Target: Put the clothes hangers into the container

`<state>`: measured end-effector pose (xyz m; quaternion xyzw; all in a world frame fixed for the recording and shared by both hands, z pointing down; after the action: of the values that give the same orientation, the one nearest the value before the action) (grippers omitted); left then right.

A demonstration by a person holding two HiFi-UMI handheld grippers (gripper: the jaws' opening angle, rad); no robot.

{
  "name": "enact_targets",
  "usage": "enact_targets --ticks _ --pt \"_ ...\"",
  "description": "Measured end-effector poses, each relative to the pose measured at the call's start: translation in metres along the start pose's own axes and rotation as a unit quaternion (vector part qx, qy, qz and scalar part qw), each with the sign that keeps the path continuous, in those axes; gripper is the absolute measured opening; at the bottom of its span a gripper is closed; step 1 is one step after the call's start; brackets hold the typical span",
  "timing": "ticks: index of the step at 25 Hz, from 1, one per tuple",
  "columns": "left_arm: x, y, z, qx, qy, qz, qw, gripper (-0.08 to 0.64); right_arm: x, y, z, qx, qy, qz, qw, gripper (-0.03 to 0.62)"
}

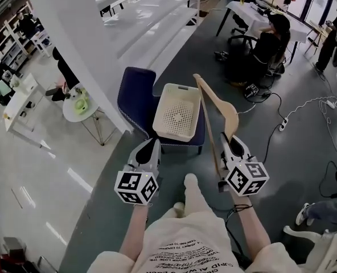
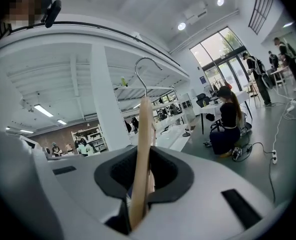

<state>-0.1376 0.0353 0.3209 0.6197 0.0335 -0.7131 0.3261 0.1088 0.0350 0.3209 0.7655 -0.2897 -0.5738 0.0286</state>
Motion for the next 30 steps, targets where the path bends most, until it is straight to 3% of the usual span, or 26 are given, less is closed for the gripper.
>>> enact_targets --ticks 6,17,30 --pt "0.009 0.062 0.034 0.017 -0.021 0.013 0.9996 0.023 0.016 0.07 -0.031 0.016 0.029 0.016 0.999 0.052" --pt "0.016 0.189 0.083 0.039 -0.071 0.066 0.9946 0.023 0.017 0.211 -0.092 0.046 0.069 0.124 0.989 0.052" --pt "-0.029 0.278 0.128 0.059 -0.14 0.144 0.9778 0.023 -0.026 0.31 -0.116 0.08 0.062 0.232 0.968 0.052"
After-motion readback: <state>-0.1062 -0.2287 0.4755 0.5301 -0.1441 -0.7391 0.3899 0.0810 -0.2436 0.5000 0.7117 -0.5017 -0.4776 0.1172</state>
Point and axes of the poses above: the fingertips, and each gripper's own axes: y forward along the fingers, z to its left, x out of its top, the point moved 4 cm from there along -y, backward along the fingers, and after that the axes turned 14 degrees about z, right-handed, at the moved point
